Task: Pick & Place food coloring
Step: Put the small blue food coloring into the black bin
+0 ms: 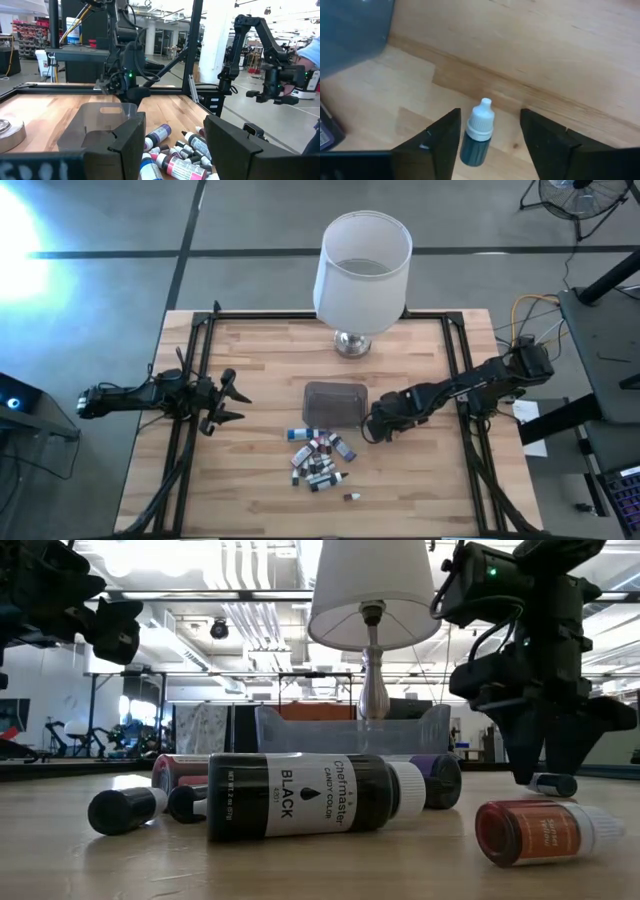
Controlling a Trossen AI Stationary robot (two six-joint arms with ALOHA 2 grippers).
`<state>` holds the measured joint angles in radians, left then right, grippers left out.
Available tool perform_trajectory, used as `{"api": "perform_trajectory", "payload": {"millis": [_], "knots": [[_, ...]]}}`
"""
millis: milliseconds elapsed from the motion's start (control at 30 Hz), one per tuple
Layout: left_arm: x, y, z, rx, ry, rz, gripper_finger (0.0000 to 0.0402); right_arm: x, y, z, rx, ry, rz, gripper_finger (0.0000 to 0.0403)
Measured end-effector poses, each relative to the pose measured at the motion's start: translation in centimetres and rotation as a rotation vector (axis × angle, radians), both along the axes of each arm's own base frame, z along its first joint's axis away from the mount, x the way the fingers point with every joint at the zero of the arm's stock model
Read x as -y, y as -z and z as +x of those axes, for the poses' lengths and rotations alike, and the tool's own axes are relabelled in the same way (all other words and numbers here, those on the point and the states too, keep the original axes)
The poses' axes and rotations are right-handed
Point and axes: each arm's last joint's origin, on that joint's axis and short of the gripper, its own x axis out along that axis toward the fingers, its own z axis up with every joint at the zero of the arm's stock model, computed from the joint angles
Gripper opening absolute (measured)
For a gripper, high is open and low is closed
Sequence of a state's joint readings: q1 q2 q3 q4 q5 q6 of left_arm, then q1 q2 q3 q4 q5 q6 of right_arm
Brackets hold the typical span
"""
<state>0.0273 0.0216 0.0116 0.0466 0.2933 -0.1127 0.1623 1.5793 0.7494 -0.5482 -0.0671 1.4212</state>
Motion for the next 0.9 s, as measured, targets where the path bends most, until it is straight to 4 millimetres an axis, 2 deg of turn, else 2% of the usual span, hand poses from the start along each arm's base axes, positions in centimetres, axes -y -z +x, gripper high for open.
{"api": "perform_trajectory", "payload": {"millis": [433, 533, 667, 900], "knots": [[0.0, 0.0, 0.0, 0.004, 0.0, 0.0, 0.0179, -0.1, 0.1, -0.8, -0.087, 0.013, -0.022, 0.0052], [0.0, 0.0, 0.0, 0.004, 0.0, 0.0, 0.0179, -0.2, -0.1, -1.0, -0.09, 0.052, -0.015, 0.0037], [0.0, 0.0, 0.0, 0.004, 0.0, 0.0, 0.0179, -0.4, -0.8, -1.5, -0.085, 0.039, -0.013, 0.0053], [0.0, 0.0, 0.0, 0.004, 0.0, 0.0, 0.0179, -2.0, -4.5, -3.1, -0.069, -0.055, -0.007, 0.0148]]}}
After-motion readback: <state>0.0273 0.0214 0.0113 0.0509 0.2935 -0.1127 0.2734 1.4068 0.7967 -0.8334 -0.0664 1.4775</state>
